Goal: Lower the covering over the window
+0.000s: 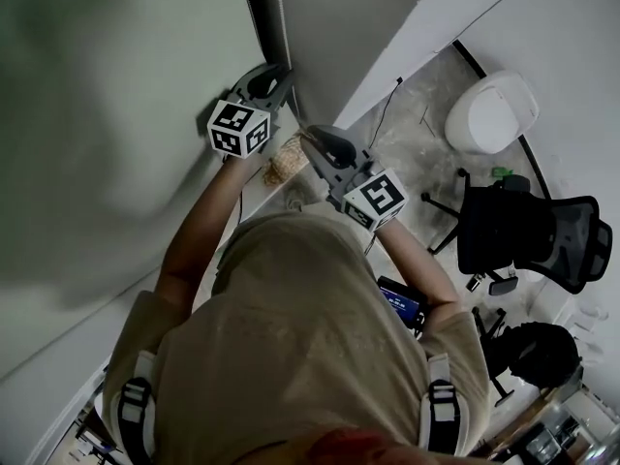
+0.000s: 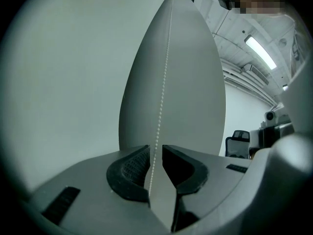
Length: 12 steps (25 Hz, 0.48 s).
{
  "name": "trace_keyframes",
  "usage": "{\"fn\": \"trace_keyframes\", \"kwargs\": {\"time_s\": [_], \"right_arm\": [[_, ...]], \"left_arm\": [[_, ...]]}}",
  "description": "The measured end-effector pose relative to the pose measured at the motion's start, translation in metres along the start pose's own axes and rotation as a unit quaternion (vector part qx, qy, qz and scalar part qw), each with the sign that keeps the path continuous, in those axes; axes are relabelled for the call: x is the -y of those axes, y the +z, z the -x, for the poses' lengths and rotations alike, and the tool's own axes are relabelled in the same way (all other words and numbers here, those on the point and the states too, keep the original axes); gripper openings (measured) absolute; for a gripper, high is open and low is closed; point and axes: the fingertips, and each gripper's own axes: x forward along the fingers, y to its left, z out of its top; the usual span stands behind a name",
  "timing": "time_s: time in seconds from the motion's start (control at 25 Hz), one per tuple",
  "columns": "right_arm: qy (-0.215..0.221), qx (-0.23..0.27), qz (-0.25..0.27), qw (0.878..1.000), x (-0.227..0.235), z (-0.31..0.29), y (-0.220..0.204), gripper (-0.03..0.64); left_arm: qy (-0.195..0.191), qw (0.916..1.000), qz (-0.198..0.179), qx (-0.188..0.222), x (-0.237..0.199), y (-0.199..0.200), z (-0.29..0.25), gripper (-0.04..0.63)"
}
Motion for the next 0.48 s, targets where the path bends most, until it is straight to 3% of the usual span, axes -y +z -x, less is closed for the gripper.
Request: {"fn": "trace_keyframes", "kwargs": {"time_s": [0.2,0.48], "right_arm": [[-0.017,0.008,-0.002,1.000,0.004,-0.002,0.004,0.066],[-0.018,-0.019,0.008,1.000,0.006,-0.009,-0.003,0.066]], "left_arm": [[-0.008,0.9999,-0.007,0.001,-0.002,0.001,-0.003,0.072],[-0.021,0.9997,-0.008,0.008,0.000,0.005,-0.012,0.065]]}}
